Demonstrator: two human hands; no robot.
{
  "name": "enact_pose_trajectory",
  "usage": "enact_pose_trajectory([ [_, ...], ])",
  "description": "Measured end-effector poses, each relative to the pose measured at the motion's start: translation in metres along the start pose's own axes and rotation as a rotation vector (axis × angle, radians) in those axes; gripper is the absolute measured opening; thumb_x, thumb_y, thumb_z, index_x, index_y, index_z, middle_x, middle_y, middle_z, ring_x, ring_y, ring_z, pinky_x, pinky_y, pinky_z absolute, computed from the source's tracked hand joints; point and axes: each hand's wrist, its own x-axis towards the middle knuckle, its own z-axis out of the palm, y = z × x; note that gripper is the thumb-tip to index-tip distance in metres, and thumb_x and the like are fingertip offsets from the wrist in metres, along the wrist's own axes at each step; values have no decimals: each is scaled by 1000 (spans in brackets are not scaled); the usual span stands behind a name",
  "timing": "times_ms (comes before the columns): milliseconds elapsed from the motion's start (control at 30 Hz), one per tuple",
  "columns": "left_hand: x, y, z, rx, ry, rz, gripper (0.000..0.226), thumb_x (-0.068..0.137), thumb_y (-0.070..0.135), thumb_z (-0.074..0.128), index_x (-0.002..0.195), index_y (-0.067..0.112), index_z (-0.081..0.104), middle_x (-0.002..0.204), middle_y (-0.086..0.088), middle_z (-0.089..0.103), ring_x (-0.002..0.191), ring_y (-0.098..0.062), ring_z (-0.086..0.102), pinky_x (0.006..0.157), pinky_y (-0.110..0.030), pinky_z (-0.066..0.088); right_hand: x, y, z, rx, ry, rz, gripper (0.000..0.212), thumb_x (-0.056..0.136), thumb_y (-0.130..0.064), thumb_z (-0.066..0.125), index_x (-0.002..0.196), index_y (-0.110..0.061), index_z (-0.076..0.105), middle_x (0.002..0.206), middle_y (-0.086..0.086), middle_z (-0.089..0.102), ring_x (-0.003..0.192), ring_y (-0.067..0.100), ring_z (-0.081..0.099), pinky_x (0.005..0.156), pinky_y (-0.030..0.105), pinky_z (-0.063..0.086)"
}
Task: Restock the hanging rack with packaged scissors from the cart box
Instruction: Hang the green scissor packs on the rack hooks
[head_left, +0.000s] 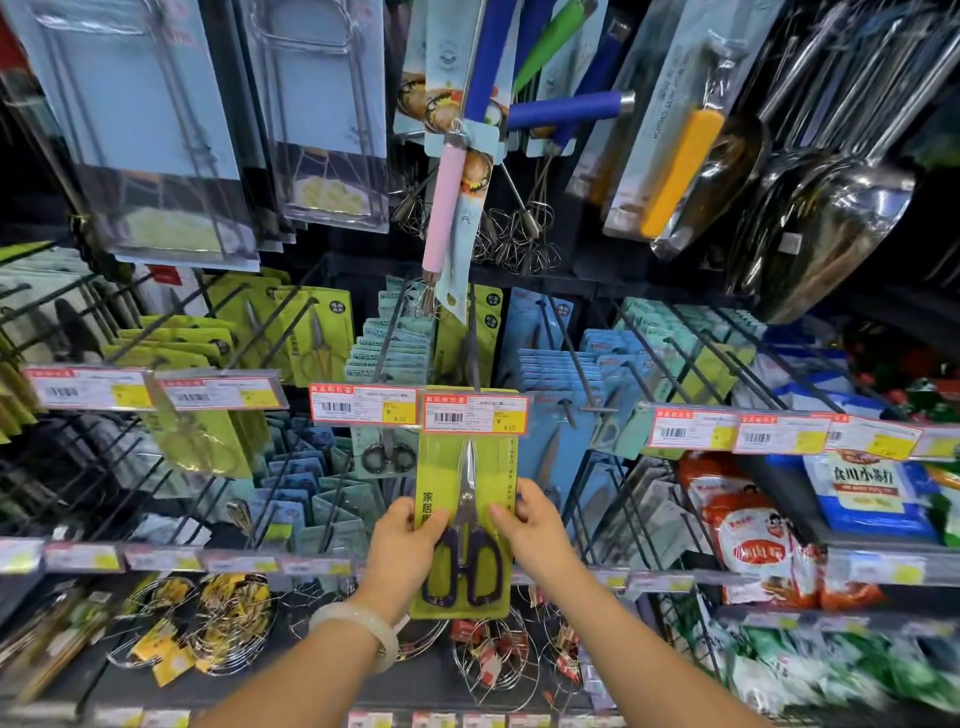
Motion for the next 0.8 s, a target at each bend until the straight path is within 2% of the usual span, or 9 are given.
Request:
enact_pose_trajectory([
  [167,17,-5,3,31,29,2,17,88,19,64,92,4,60,91,-20,69,86,-32,66,87,-52,53,10,0,4,-101,59,45,21,93,-17,55,113,-19,52,105,1,65,102,19,61,93,34,49],
  [200,20,-4,3,43,25,-1,18,88,20,66,98,6,59,93,-14,70,90,-31,66,90,-49,52,14,1,4,-158,65,63,29,92,-21,56,120,-17,50,111,3,64,106,20,60,95,36,48],
  [267,27,-8,6,77,13,-28,39,84,21,70,116,7,52,107,-8,67,101,-27,64,95,-45,50,18,5,3,-274,65,113,52,90,-30,58,136,-14,38,131,7,54,122,24,52,104,40,42],
  [333,31,-13,11,214,17,-59,59,80,23,73,128,5,44,120,-12,63,109,-30,61,98,-45,48,18,11,0,-373,56,153,68,89,-34,59,145,-13,25,142,10,41,132,29,42,109,41,37],
  [400,27,-17,22,414,6,-78,64,77,26,73,130,5,43,125,-17,59,113,-35,58,97,-44,47,12,19,-6,-473,34,164,67,90,-33,59,144,-11,26,140,13,41,130,32,43,107,40,37],
  [467,12,-13,40,652,-90,-57,64,81,30,69,133,6,41,131,-18,52,121,-35,52,100,-41,45,2,29,-19,-560,7,185,63,91,-30,57,143,-10,28,139,13,40,130,31,41,107,36,35],
  [600,-18,2,90,1103,-286,179,72,88,37,60,146,16,25,154,-13,21,142,-32,24,115,-43,26,-20,53,-63,-765,-20,218,59,90,-28,57,140,-12,32,138,15,40,128,32,39,105,39,37],
  [700,-43,18,143,1249,-426,326,77,90,28,58,151,16,12,160,-13,-1,147,-32,3,118,-47,12,-43,69,-115,-906,10,268,65,87,-37,58,141,-13,30,142,14,36,132,32,35,109,41,33],
  [800,-75,36,208,1335,-539,454,77,89,12,54,152,16,9,160,-12,-7,148,-31,-5,120,-48,8,-75,81,-179,-1011,81,306,65,87,-42,56,140,-13,31,143,11,36,135,30,32,111,42,29],
])
